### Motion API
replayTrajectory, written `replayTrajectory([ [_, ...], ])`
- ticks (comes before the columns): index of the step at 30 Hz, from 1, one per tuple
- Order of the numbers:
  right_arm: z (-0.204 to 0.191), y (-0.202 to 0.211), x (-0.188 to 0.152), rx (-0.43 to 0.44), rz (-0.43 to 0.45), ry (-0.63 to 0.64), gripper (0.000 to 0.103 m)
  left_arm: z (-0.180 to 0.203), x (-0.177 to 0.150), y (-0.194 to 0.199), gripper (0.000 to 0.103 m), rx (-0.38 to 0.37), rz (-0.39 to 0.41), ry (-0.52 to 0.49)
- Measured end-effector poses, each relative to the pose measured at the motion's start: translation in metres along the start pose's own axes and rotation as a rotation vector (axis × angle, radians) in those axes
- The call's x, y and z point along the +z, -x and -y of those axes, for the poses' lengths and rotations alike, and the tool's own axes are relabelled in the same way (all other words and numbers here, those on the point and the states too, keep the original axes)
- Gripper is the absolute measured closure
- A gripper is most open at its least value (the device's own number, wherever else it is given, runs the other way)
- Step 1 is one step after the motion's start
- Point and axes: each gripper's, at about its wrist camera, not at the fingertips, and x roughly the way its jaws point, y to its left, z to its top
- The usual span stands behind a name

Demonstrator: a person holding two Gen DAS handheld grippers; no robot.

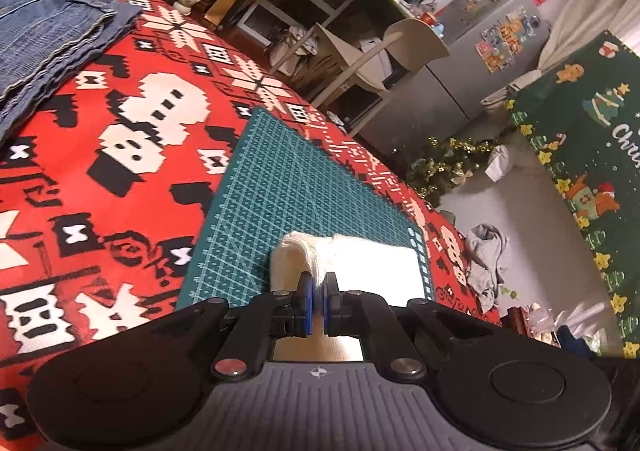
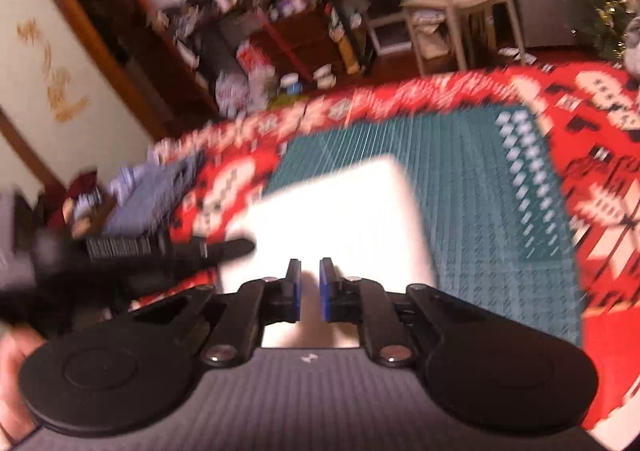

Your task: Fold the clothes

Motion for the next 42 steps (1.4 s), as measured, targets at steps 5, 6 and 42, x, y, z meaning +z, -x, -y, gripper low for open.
replayTrajectory([
  [5,-0.020,0.008,-0.001,-0.018,0.023,0.070,0.095,-0.009,0.001,0.001,0.096,-0.028,-0.011,0.053],
  [6,-0.024,0.009,-0.001,0.001,0.023,0.078,0.095,-0.011,0.001,0.002,0.095,-0.033,-0.015,0.071],
  [42,-0.039,0.026,-0.027,0.052,-0.066,-0.023,0.095,-0.023,-0.057,0.045,0.073,-0.071,-0.106,0.240],
])
